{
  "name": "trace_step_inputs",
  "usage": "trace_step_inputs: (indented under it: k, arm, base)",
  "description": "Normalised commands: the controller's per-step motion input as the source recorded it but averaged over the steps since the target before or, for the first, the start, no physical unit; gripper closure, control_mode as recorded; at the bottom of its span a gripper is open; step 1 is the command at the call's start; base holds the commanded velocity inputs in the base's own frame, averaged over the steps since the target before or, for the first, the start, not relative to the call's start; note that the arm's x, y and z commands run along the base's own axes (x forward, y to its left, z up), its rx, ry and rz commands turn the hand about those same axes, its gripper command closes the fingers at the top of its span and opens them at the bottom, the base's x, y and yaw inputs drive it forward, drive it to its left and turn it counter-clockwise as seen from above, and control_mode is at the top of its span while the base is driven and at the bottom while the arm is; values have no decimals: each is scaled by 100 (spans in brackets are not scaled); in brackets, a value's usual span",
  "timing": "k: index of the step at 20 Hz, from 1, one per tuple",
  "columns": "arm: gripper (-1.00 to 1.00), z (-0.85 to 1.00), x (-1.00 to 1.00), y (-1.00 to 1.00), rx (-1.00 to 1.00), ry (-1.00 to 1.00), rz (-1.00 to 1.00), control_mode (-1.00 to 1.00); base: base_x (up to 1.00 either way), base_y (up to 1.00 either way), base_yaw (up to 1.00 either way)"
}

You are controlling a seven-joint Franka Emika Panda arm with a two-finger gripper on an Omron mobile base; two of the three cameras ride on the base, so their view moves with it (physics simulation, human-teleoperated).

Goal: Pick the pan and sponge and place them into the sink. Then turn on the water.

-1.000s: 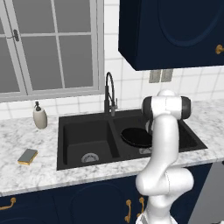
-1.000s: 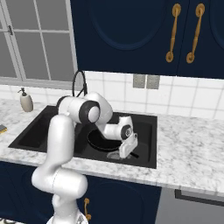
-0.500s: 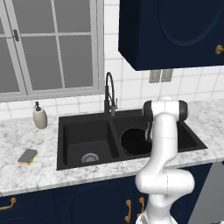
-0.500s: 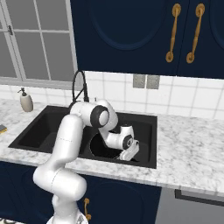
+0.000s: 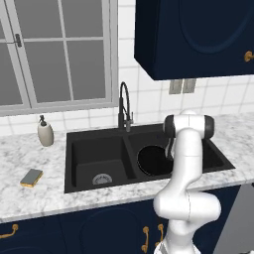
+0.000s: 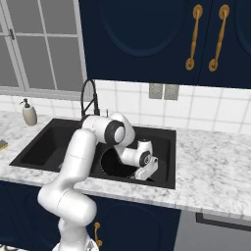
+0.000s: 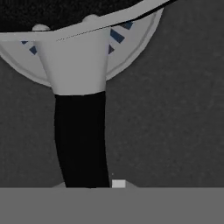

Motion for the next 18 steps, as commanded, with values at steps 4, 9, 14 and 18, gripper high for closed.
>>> trace_step_inputs:
  k: [4,9,14,18]
  arm:
    - [-100,4,-1,0,6,-34,-6,-100]
    - [-100,24,-9,0,15,-43,-5,-100]
    - [-100,49,-30,-1,19,-45,-2,-100]
    - [-100,94,-38,-11,22,-28,-11,-100]
  base:
    - [0,0,0]
    - [0,0,0]
    - [0,0,0]
    - [0,0,0]
